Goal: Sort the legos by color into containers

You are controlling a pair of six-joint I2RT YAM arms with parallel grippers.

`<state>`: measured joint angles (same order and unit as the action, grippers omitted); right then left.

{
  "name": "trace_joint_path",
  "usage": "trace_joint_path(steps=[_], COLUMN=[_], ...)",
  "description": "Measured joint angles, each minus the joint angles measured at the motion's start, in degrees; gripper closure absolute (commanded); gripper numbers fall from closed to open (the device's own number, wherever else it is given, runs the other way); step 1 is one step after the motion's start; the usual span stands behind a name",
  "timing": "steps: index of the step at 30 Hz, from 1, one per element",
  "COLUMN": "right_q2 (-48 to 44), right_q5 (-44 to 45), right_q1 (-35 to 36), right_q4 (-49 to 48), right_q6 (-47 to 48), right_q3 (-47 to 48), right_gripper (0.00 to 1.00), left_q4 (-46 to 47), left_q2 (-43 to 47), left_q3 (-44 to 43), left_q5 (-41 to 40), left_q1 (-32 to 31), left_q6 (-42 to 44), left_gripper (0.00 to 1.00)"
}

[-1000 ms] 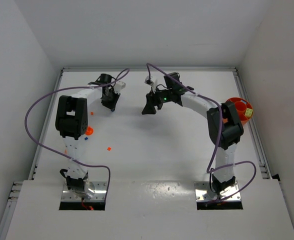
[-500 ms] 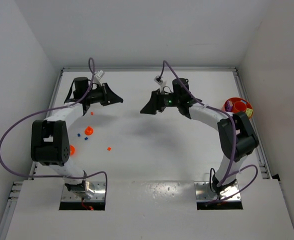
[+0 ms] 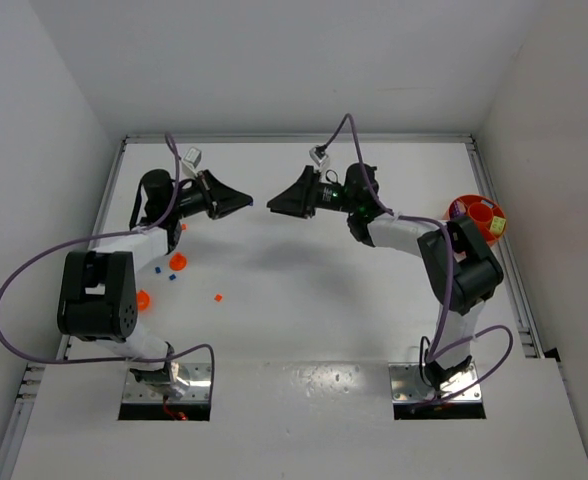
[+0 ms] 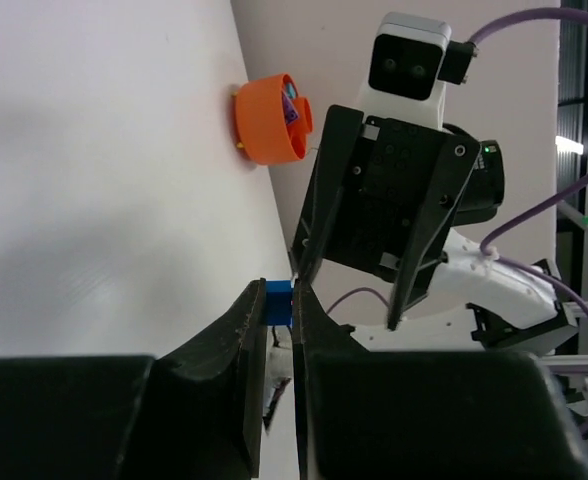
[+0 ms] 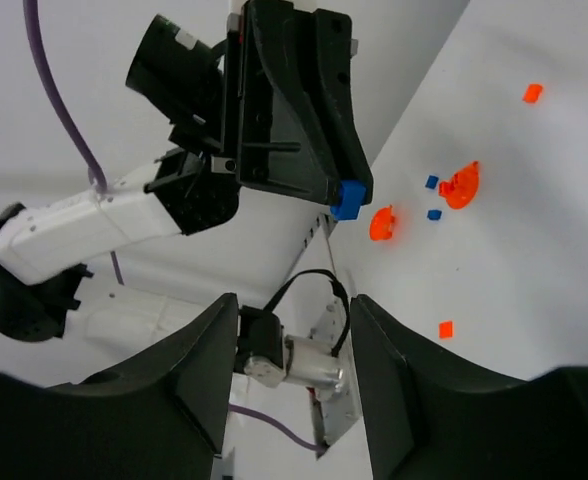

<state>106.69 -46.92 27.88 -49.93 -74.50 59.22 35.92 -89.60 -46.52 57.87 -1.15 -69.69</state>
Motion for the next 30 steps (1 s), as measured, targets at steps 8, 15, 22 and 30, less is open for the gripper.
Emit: trace_joint_path(steps=[8, 15, 22, 30], right_q2=[-0.85, -8.57, -10.05, -6.71], right_q5=[-1.46, 13.03, 19.15, 20.92], right_q1=[0.52, 1.70, 6.01, 7.82], right_q4=[12.17, 22.73, 27.15, 29.81], right_q6=[26.75, 46.25, 47.47, 43.28], right_q3=[2.23, -1.55, 1.92, 6.82], right_gripper=[0.53, 0.55, 0.54, 0.54], left_q4=[-6.64, -21.42, -34.51, -38.86], left_q2=[0.85, 1.33, 4.04, 4.37], left_q3=[-1.36, -7.08, -9.42, -9.66], left_q5=[0.42, -4.09, -13.44, -16.31], left_q1=[-0.24, -2.45, -7.50, -8.90], left_q6=[-2.71, 2.12, 7.61, 8.63], left_gripper=[1.00, 1.00, 1.00, 1.00])
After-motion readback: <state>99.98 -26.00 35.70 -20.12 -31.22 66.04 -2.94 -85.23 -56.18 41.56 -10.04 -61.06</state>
